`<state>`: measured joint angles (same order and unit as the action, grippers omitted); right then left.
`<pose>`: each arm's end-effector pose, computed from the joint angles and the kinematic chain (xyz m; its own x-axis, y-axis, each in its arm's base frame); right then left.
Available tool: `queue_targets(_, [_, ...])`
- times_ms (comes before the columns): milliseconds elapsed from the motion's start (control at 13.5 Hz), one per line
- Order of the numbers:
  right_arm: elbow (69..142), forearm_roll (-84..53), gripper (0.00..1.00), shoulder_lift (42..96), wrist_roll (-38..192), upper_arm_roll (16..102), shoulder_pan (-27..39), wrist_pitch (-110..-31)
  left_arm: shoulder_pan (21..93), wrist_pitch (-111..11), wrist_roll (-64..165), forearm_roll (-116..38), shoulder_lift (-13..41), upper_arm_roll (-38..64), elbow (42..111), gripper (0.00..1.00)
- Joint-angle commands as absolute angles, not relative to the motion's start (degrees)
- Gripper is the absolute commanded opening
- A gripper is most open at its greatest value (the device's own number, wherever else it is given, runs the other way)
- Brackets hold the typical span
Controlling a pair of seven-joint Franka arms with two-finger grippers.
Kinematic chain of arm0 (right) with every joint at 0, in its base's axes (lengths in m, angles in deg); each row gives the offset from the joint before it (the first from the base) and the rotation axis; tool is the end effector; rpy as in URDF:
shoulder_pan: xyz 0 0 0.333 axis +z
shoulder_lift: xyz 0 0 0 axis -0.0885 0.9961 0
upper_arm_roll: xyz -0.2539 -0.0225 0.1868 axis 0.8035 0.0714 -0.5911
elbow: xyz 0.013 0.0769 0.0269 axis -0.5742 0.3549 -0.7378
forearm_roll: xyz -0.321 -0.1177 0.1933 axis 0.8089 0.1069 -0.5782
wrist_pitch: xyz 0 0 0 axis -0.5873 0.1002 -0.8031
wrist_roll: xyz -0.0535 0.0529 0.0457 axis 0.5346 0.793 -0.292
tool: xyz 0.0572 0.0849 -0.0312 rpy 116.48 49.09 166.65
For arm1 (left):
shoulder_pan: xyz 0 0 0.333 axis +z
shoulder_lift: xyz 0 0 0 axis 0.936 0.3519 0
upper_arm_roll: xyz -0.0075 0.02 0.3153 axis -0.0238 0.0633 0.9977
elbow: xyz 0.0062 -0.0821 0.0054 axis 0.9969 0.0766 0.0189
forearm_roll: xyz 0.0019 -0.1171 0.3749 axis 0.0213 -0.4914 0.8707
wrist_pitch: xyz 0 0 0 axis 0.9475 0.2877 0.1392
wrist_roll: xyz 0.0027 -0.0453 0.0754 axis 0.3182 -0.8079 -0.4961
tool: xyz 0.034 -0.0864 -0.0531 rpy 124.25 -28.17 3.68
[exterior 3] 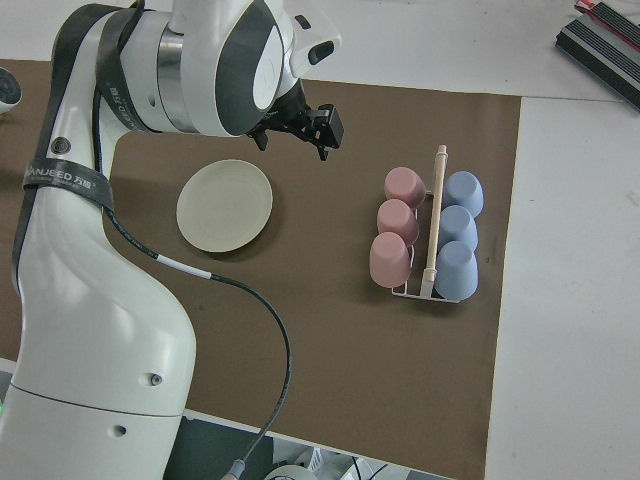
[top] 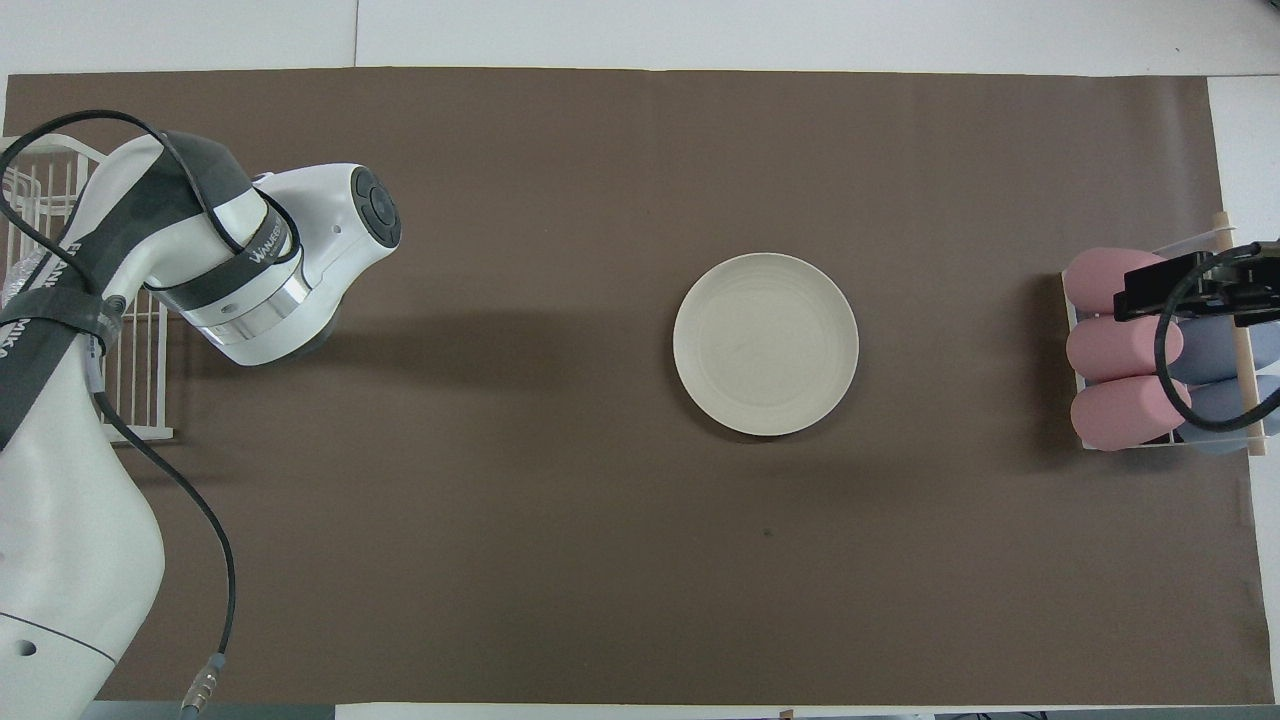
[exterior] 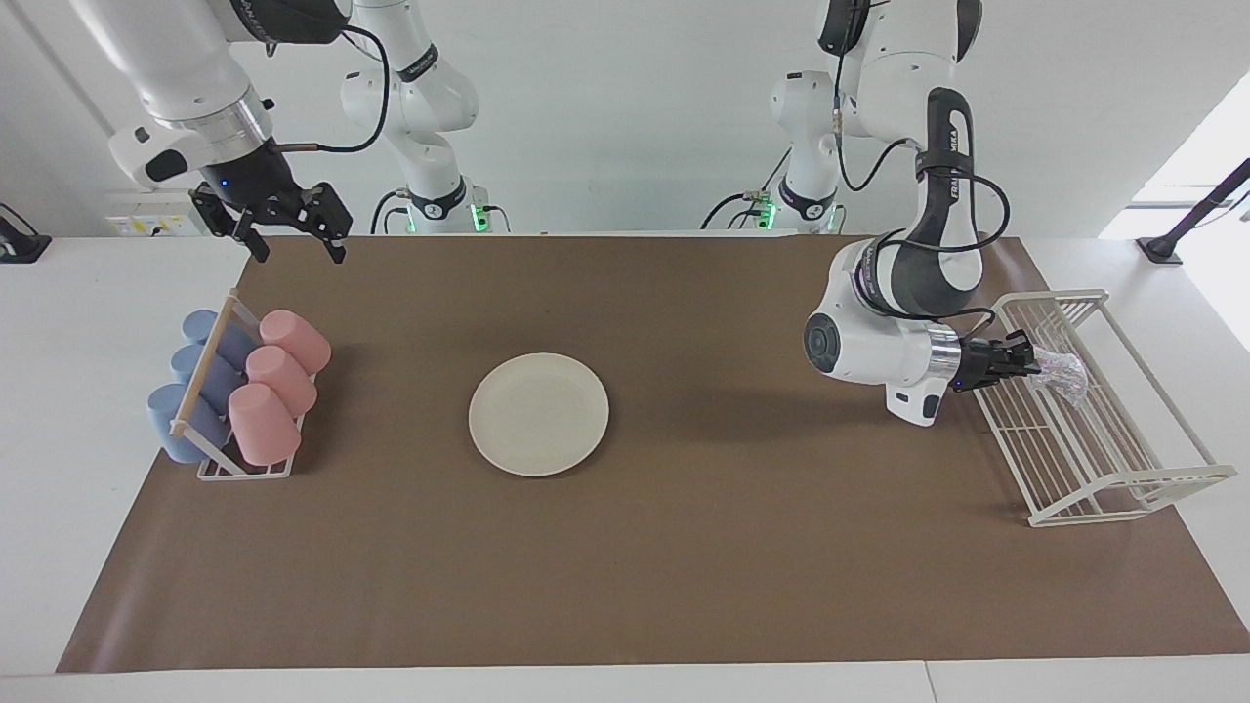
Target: Wipe plate with sponge
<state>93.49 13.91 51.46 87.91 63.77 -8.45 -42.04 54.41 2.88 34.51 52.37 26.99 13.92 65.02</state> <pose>0.5397 -0.0066 0.6338 0.9978 -0.0661 -0.0057 -0.0662 -0.9976 -0.0192 0.6189 -0.0808 0.3811 0.9982 -0.0256 -0.0539 -0.0592 -0.3110 -0.9486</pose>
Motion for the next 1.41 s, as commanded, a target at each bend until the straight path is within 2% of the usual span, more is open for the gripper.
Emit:
queue_targets(0, [93.15,13.20,1.00,51.13,87.28,63.17,-9.03,-41.21,55.07,1.64,35.00,52.82,26.29,13.78,66.14,0.00])
queue_targets(296, [93.15,13.20,1.00,51.13,87.37,63.17,-9.03,-41.12,55.95,0.76,34.56,52.12,26.29,13.78,65.80,0.00])
queue_targets(370, [93.15,13.20,1.00,51.13,87.37,63.17,-9.03,-41.12,56.04,0.67,34.56,51.51,26.29,13.78,65.80,0.12])
queue_targets(444, [93.15,13.20,1.00,51.13,87.37,63.17,-9.03,-41.12,56.04,0.50,34.47,51.24,26.29,13.78,65.71,0.67])
queue_targets(519, [93.15,13.20,1.00,51.13,87.37,63.17,-9.03,-41.12,56.04,0.06,34.38,51.15,26.29,13.78,65.53,1.00])
queue_targets(1185, [93.15,13.20,1.00,51.13,87.46,63.17,-9.03,-41.03,56.74,-0.29,34.47,51.06,26.38,13.78,65.36,1.00])
queue_targets(1333, [93.15,13.20,1.00,51.13,87.46,63.17,-9.03,-41.21,57.26,-0.90,35.34,45.82,25.68,13.78,62.39,1.00])
